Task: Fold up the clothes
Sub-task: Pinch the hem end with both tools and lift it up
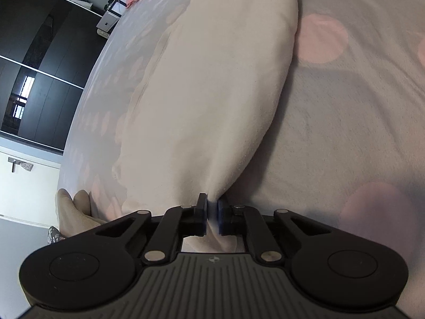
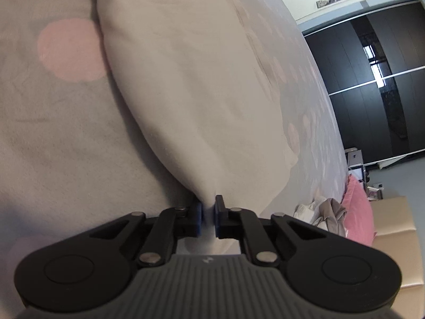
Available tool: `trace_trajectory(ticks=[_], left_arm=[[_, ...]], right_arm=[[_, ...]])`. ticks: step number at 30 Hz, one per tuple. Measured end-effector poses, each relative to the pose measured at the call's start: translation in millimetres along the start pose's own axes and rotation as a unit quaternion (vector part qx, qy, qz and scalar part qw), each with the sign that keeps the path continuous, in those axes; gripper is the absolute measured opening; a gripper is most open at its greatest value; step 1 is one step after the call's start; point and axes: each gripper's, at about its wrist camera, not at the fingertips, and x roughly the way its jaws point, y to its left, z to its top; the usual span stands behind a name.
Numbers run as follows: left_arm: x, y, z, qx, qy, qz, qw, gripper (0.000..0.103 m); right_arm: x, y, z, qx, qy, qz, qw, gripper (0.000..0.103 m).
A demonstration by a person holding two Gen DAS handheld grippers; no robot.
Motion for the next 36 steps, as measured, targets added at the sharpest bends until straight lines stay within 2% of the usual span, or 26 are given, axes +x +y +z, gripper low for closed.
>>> trace_trajectory(ticks=[6, 10, 12, 19, 23, 26, 31, 36], left_arm=[[-19, 6, -6, 0.012, 0.0, -0.004, 0.9999, 0.002], [-38, 11, -14, 0.009, -0.003, -0.012, 0.9999, 0.002], [-48, 11, -16, 0.008, -0.006, -0.023, 0.9997, 0.002], [-90, -11, -27, 0.052, -0.018, -0.062, 0.9965, 0.002], [-112, -23, -28, 0.066, -0.029, -0.098, 0.9926, 0.002], [-129, -39, -27, 0.084, -0.039, -0.12, 0.9885, 0.002], [-132, -71, -24, 0.1, -0.041, -0.142, 0.9839, 0.002], [-120, -95, -22, 0.034, -0.002, -0.15, 0.9881, 0.004]], right_arm=[[-39, -11, 4, 0.002, -0.012, 0.019, 1.0, 0.009], [-66, 1, 1, -0.013, -0.011, 0.043, 0.999, 0.009], [-81, 7, -2, -0.017, -0.01, 0.055, 0.998, 0.009], [-143, 28, -14, -0.033, 0.0, 0.086, 0.996, 0.009], [-170, 45, -29, -0.061, 0.015, 0.105, 0.993, 0.009], [-178, 48, -39, -0.066, 0.03, 0.125, 0.99, 0.009], [-174, 58, -51, -0.06, 0.051, 0.137, 0.987, 0.009], [-166, 74, -51, -0.076, 0.062, 0.149, 0.984, 0.01]])
